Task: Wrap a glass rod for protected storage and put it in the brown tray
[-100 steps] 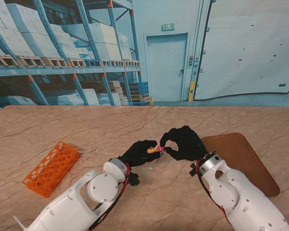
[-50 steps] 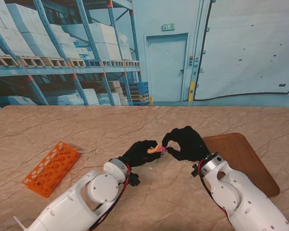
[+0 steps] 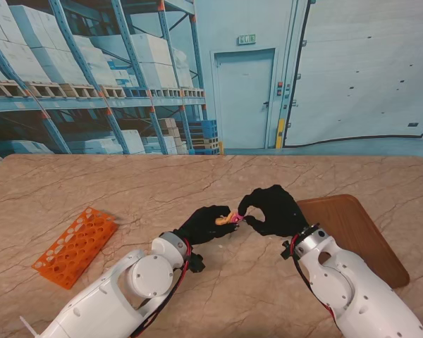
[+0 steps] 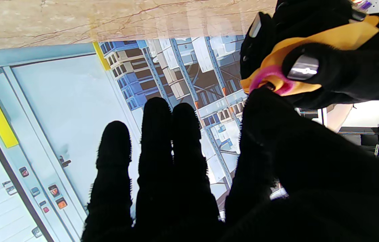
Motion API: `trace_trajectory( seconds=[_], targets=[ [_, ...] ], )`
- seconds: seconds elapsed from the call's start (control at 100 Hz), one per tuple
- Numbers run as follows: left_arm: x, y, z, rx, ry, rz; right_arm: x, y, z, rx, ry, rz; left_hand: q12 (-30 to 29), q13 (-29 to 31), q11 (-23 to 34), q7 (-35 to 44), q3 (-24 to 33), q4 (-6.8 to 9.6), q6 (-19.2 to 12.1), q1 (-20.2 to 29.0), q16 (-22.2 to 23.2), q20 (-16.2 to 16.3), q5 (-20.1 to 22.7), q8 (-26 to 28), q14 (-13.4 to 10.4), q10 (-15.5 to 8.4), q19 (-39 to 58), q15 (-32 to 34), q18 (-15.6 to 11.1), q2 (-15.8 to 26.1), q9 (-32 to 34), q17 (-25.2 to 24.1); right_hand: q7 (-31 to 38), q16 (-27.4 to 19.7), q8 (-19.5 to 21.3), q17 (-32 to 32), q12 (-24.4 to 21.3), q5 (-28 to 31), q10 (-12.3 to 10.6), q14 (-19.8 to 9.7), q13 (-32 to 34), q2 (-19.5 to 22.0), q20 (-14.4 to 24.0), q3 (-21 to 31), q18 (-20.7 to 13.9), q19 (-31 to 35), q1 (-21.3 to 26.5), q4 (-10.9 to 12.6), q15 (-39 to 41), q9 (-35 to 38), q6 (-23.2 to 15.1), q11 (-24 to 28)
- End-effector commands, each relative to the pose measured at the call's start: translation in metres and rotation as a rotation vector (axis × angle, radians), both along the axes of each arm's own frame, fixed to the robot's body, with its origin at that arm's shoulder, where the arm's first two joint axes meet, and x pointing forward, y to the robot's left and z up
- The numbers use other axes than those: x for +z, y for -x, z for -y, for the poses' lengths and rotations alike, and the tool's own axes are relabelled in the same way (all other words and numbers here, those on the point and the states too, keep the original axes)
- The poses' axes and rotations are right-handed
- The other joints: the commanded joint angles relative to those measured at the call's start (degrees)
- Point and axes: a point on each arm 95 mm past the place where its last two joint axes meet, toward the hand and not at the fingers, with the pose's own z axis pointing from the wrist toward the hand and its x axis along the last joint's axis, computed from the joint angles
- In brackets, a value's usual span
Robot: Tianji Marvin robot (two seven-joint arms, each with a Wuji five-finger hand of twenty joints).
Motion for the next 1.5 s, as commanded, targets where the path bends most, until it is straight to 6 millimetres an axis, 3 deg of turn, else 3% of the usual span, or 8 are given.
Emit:
trace_trajectory(
  seconds=[0.0,0.61,0.81,1.05,1.22,1.39,1.49],
  targets=[
    [0.0033,0.0009,0.0024,0.003,0.016,0.002,-0.0048,0.0035,0.0003,0.000,0.010,-0.009,0.40,0.71,1.45,1.73,-0.52,-0.90,-1.51,1.98,0.40,0.96,-1.77,-0.23,0.63,-2.01,14.91,5.66,-5.17,2.28,2.28,1.70,3.83,-0.08,2.39,-0.56,0.50,1.89,-0.25,-0.66,-0.16,1.87,1.25,0.72,0.27,-1.31,0.24,-1.79,-0.34,-0.73,-1.76,-0.08],
    [0.0032,0.0012,0.0026,0.004,0.018,0.001,-0.0060,0.0052,0.0025,-0.003,0.017,-0.011,0.40,0.71,1.41,1.58,-2.05,-0.97,-1.31,2.75,0.40,0.94,-1.84,0.05,0.88,-1.83,14.91,5.62,-4.88,2.99,2.29,1.68,3.44,0.02,2.22,-0.78,0.54,2.03,-0.07,-0.57,-0.36,1.36,1.40,1.96,0.39,-1.70,-0.13,-1.54,-0.46,-0.80,-2.34,-0.26],
    [0.0028,0.0012,0.0024,0.000,0.013,-0.001,-0.0040,0.0030,0.0015,0.006,0.005,0.003,0.40,0.71,1.40,1.64,-1.70,-0.75,-1.35,2.58,0.41,0.98,-1.49,0.01,0.80,-1.80,14.91,5.65,-4.90,2.72,2.29,1.68,1.08,0.10,-1.02,-0.48,0.59,0.59,-0.11,-0.71,-0.18,2.95,1.56,1.15,0.21,-1.68,1.92,-1.62,-0.27,-0.72,-2.77,-0.07],
    [0.0025,0.0010,0.0028,-0.001,0.012,-0.004,-0.0028,0.0018,0.0026,0.009,0.000,0.028,0.41,0.71,1.41,1.65,-1.31,-0.55,-1.30,1.94,0.41,1.04,-1.13,-0.07,0.88,-1.71,14.91,5.67,-4.85,2.11,2.29,1.67,0.20,0.06,-0.22,-0.17,-0.49,2.77,0.19,-0.71,0.20,7.24,1.57,0.46,0.07,-1.31,6.52,-0.45,0.26,0.29,-4.53,-0.47],
    [0.0023,0.0009,0.0031,-0.004,0.012,-0.002,-0.0039,0.0002,0.0014,0.014,0.003,0.026,0.49,0.72,1.43,0.69,-0.77,1.41,-0.75,-3.20,0.39,0.99,-0.49,0.32,0.54,-1.86,14.91,5.68,-5.17,2.82,2.29,1.70,-0.43,0.00,0.33,-0.07,-0.60,3.85,0.31,-0.68,0.30,8.56,1.53,0.29,0.10,-1.10,7.28,-0.15,0.35,0.51,-4.63,-0.47],
    [0.0022,0.0005,0.0030,-0.007,0.015,0.003,-0.0064,-0.0016,-0.0018,0.020,0.004,0.011,0.63,0.72,1.47,-2.86,-4.47,5.29,0.39,-11.44,0.39,0.96,1.61,4.86,0.22,-2.14,14.91,5.74,-5.48,7.01,2.27,1.73,-0.78,-0.05,0.47,-0.15,-0.64,3.93,0.27,-0.70,0.26,8.50,1.48,-0.02,0.01,-1.05,7.26,-0.17,0.35,0.40,-4.57,-0.52],
    [0.0020,0.0004,0.0029,-0.009,0.014,0.008,-0.0074,-0.0022,-0.0035,0.023,0.004,0.006,0.65,0.72,1.55,-3.57,-8.62,4.30,0.06,-14.37,0.41,1.02,2.26,6.72,0.20,-2.11,14.91,5.82,-5.60,6.32,2.28,1.74,-0.97,-0.07,0.47,-0.14,-0.63,3.82,0.22,-0.75,0.20,8.37,1.45,-0.10,0.00,-1.01,7.20,-0.19,0.33,0.36,-4.47,-0.48]
  ],
)
